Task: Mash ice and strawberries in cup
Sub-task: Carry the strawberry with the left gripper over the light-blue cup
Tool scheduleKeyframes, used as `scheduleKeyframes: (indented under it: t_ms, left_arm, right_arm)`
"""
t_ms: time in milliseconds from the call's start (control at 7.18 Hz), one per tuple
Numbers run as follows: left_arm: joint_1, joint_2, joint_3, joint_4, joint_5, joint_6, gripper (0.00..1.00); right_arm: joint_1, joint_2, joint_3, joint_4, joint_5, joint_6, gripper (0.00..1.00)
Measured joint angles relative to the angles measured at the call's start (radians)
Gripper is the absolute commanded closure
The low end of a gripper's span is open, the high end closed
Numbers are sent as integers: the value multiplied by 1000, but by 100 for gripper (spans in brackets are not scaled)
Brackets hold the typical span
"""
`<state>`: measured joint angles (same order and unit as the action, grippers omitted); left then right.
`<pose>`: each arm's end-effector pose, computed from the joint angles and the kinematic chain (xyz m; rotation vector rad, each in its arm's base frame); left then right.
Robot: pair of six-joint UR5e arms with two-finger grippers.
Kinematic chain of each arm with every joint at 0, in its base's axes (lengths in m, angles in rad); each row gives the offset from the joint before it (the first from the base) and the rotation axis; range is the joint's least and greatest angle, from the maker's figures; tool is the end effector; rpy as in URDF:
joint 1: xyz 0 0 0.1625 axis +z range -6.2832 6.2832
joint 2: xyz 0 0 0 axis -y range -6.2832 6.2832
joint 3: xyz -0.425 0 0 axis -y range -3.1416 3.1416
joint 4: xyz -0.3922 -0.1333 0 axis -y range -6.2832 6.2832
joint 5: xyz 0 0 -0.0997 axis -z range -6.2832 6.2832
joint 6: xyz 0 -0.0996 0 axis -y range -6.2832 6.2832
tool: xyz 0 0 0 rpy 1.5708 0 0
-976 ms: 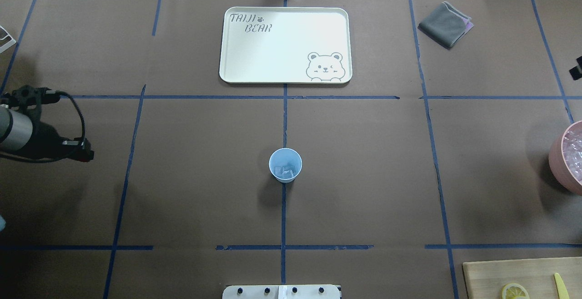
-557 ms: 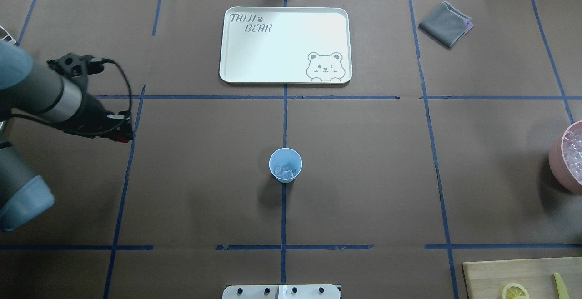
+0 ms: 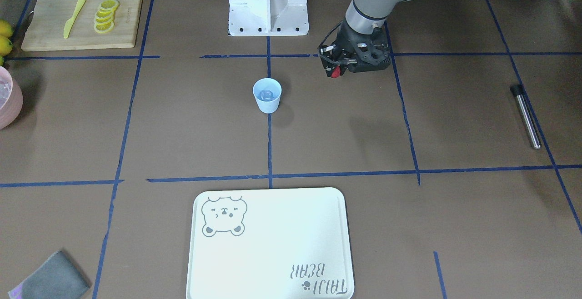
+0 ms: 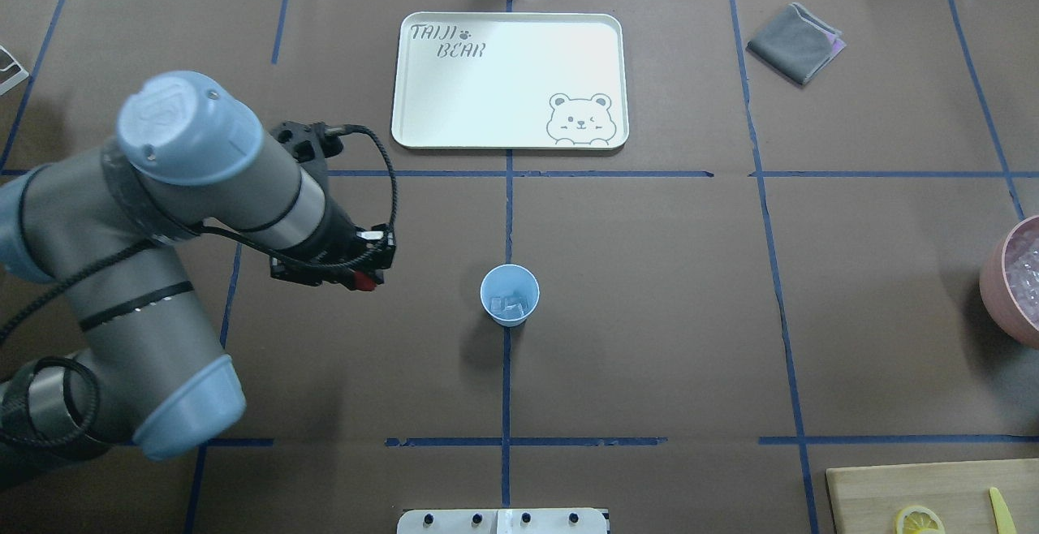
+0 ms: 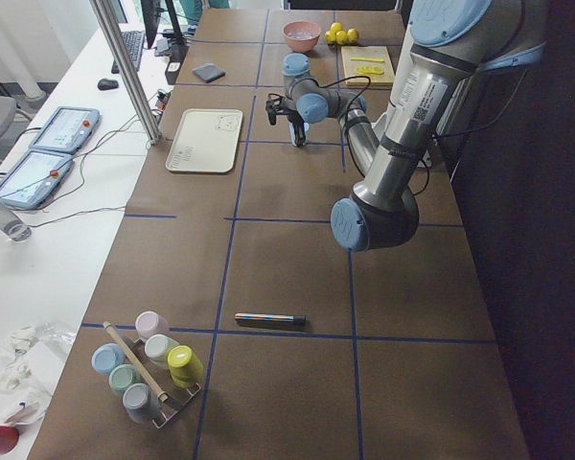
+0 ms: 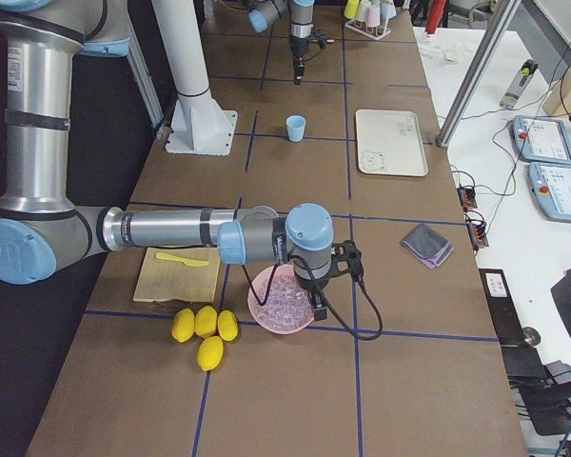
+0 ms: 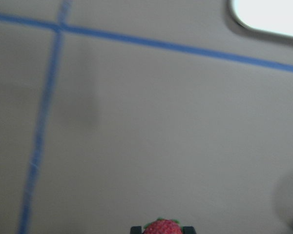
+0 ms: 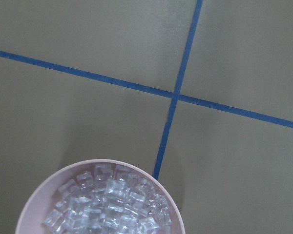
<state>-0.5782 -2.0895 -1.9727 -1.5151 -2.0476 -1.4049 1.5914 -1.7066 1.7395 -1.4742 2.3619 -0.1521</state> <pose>0.4380 -0.3904 0.2009 -0.1076 0.9518 -0.1742 0.0716 -0.4410 0.6272 0.1906 -0.7774 -0.1756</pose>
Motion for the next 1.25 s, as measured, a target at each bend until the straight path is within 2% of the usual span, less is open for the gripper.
scheduleKeyframes:
  t_ms: [279, 836, 1254]
  left_arm:
    - [46, -80, 49, 2, 30, -52, 99]
    - [139, -249, 207, -15, 105, -119, 99]
    - [144, -289, 291, -64, 150, -117, 99]
  right_arm:
    - [3, -18, -33, 63, -1, 46, 1]
    - [4, -24, -39, 72, -1, 65, 1]
    - [4, -23, -38, 72, 1, 67, 1]
